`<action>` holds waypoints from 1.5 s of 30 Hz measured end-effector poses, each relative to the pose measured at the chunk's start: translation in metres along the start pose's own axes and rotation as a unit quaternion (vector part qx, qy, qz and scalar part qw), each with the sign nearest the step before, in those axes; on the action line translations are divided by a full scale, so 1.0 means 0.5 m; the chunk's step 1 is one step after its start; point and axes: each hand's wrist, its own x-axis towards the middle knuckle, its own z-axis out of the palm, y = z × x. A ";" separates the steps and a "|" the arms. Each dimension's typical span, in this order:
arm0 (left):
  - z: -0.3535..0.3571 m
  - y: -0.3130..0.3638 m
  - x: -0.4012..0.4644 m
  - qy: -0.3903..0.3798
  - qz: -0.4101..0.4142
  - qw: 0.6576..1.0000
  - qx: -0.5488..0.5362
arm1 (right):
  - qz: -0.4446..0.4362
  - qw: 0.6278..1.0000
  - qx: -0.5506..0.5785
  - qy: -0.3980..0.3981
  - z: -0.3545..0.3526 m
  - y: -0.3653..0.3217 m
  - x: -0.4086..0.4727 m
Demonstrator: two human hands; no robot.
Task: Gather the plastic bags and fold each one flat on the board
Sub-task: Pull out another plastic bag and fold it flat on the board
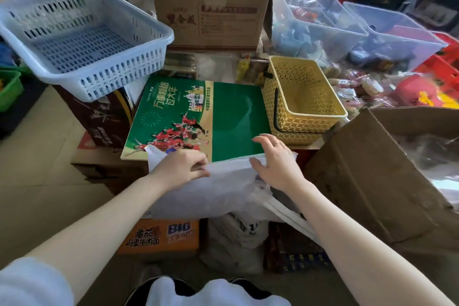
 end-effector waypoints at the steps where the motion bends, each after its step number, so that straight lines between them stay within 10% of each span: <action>1: -0.007 0.017 0.001 0.024 0.045 0.999 0.007 | -0.044 0.998 0.045 -0.015 -0.009 -0.026 0.003; 8: -0.069 0.068 0.010 0.103 0.124 0.984 0.075 | -0.196 0.978 0.063 -0.014 -0.032 -0.063 0.045; 16: -0.061 -0.044 -0.019 -0.013 -0.067 0.998 0.009 | -0.002 0.965 0.261 -0.027 -0.043 -0.017 0.081; 20: -0.110 -0.073 0.022 0.138 -0.095 0.986 -0.021 | -0.036 0.989 0.033 -0.136 -0.054 0.008 0.137; 26: -0.275 -0.021 0.116 0.347 -0.007 0.937 0.047 | -0.032 0.965 0.085 0.245 -0.170 -0.054 0.274; 30: -0.340 -0.008 0.125 0.430 0.073 0.899 0.037 | -0.094 0.926 0.012 0.365 -0.219 -0.087 0.288; 38: -0.155 -0.207 0.038 0.093 0.089 0.980 0.154 | -0.109 0.987 -0.101 -0.057 0.006 -0.042 0.200; 45: -0.051 -0.313 -0.050 0.046 -0.074 0.993 0.073 | -0.030 0.960 0.019 -0.279 0.160 -0.088 0.154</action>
